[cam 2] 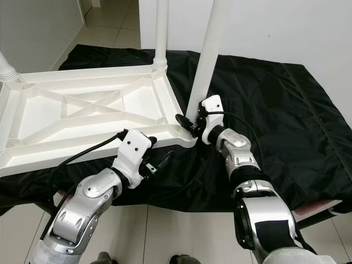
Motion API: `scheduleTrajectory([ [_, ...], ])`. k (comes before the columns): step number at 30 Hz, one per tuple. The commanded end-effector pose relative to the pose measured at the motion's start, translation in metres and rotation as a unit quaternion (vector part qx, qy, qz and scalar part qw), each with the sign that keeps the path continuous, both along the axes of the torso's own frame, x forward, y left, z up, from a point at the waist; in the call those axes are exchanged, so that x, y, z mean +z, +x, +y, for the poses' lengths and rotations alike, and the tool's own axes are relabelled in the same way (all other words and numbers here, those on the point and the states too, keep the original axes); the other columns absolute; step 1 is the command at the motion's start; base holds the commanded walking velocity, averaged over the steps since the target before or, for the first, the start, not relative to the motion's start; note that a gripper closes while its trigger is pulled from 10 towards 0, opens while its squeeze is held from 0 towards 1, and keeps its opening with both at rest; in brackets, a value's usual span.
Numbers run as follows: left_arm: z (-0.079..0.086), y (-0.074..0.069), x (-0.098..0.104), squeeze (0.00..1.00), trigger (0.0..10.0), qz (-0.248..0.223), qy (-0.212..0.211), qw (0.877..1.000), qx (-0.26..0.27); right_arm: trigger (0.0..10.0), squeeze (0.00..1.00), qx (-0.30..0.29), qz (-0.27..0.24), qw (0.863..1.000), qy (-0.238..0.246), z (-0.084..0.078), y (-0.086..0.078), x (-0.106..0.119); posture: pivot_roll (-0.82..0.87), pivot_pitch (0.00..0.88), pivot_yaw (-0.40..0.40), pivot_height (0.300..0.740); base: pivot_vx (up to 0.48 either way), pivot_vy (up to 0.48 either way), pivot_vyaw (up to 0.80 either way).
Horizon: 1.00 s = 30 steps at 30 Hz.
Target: Building children table
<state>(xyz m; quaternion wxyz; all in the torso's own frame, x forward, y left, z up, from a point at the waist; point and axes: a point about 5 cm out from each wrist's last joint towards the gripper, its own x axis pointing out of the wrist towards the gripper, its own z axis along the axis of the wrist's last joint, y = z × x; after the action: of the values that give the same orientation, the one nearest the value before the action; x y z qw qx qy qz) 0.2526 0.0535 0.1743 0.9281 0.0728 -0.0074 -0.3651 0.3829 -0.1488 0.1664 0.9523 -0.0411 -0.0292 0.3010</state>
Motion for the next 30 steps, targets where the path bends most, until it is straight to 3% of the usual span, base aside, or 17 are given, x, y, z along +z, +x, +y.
scheduleTrajectory([
  [1,0.003,0.000,0.000,0.00,10.0,-0.001,0.001,0.999,0.033,10.0,0.00,-0.034,0.037,0.999,-0.003,-0.005,-0.004,-0.020,0.00,0.105,-0.053,0.740,0.000,0.000,0.00],
  [11,0.000,-0.002,-0.002,0.00,10.0,0.002,0.003,1.000,0.027,10.0,0.00,-0.088,0.014,0.996,0.002,0.005,-0.008,-0.019,-0.01,0.112,-0.049,0.740,0.000,0.000,0.00],
  [19,-0.001,-0.004,-0.004,0.00,10.0,0.006,0.004,1.000,0.024,10.0,0.00,-0.197,0.009,0.980,0.030,0.008,-0.018,-0.017,-0.01,0.111,-0.053,0.740,0.000,0.000,0.00],
  [23,-0.001,-0.005,-0.004,0.00,10.0,0.006,0.004,1.000,0.023,10.0,0.00,-0.209,0.009,0.977,0.030,0.009,-0.022,-0.018,-0.01,0.111,-0.053,0.740,0.000,0.000,0.00],
  [24,-0.001,-0.005,-0.005,0.00,10.0,0.007,0.003,1.000,0.021,10.0,0.00,-0.263,0.018,0.964,0.042,0.020,-0.036,-0.023,-0.01,0.107,-0.050,0.740,0.000,0.000,0.00],
  [25,-0.001,-0.005,-0.005,0.00,10.0,0.008,0.003,1.000,0.020,10.0,0.00,-0.279,0.023,0.959,0.048,0.024,-0.041,-0.024,-0.01,0.107,-0.050,0.740,0.000,0.000,0.00],
  [30,-0.002,-0.006,-0.005,0.00,10.0,0.008,0.003,1.000,0.018,10.0,0.00,-0.312,0.033,0.947,0.062,0.031,-0.048,-0.023,-0.01,0.103,-0.052,0.740,0.000,0.000,0.00],
])
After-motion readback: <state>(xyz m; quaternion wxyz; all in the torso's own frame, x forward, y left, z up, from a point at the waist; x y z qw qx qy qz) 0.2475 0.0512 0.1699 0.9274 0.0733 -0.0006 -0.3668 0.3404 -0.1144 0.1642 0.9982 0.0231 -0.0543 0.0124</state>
